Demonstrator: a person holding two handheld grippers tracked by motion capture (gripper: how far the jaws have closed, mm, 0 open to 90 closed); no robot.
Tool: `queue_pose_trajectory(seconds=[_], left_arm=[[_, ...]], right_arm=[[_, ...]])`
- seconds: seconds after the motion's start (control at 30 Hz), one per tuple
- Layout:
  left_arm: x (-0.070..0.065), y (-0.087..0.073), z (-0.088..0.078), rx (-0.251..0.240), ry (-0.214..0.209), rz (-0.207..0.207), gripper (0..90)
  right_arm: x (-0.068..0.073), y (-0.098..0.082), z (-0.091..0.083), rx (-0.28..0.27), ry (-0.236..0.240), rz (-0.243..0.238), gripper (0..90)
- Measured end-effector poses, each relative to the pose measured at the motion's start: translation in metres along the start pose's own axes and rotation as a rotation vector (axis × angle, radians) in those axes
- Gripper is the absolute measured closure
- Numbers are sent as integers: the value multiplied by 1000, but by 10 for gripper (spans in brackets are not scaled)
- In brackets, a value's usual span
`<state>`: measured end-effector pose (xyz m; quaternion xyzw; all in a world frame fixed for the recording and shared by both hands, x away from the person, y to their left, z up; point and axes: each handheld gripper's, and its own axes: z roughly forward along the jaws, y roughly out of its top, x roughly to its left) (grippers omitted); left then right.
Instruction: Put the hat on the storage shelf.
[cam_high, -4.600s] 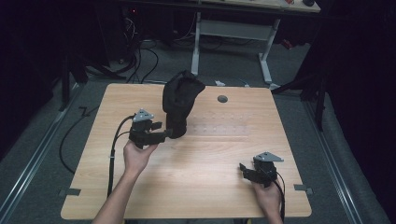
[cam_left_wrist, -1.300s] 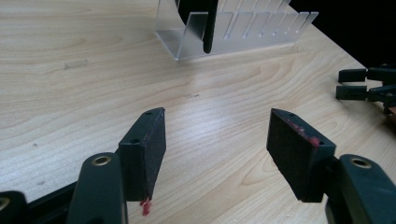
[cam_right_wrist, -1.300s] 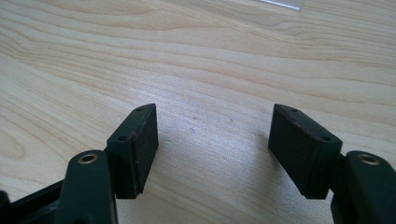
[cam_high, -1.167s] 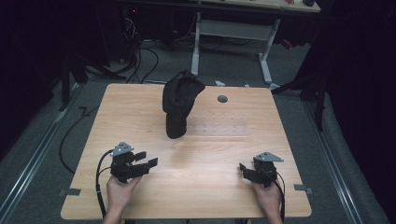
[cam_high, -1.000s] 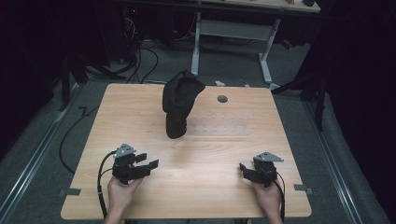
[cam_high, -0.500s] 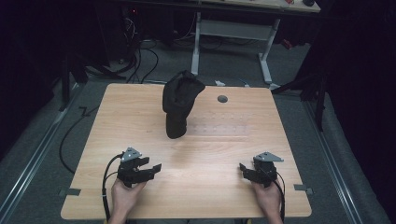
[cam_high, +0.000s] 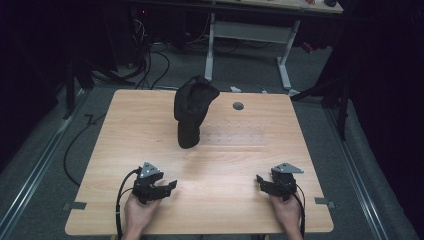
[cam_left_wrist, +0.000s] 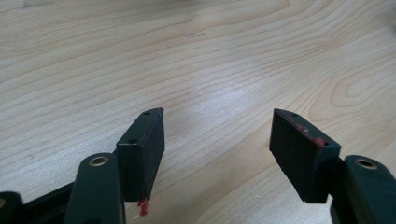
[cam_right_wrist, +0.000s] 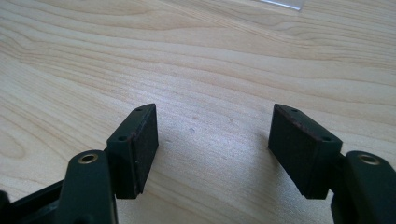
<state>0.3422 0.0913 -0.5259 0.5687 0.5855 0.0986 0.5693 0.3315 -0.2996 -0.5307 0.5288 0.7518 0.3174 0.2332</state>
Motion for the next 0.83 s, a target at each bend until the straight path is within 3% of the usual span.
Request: queue_pose_trajectory(seconds=[0.13,0.23,0.47,0.57,0.83], left_arm=[[0,-8,4,-4,35,65,355],[1,-12,6,1,52,79,353],[1,-20,7,-48,51,102,331],[-3,-25,8,-35,68,168,304],[-3,-25,8,-33,63,161,285]], right_arm=[[0,0,0,0,0,0,333],[0,0,0,0,0,-1,333],[0,0,0,0,0,-1,332],[0,0,0,1,1,0,332],[0,0,0,0,1,0,332]])
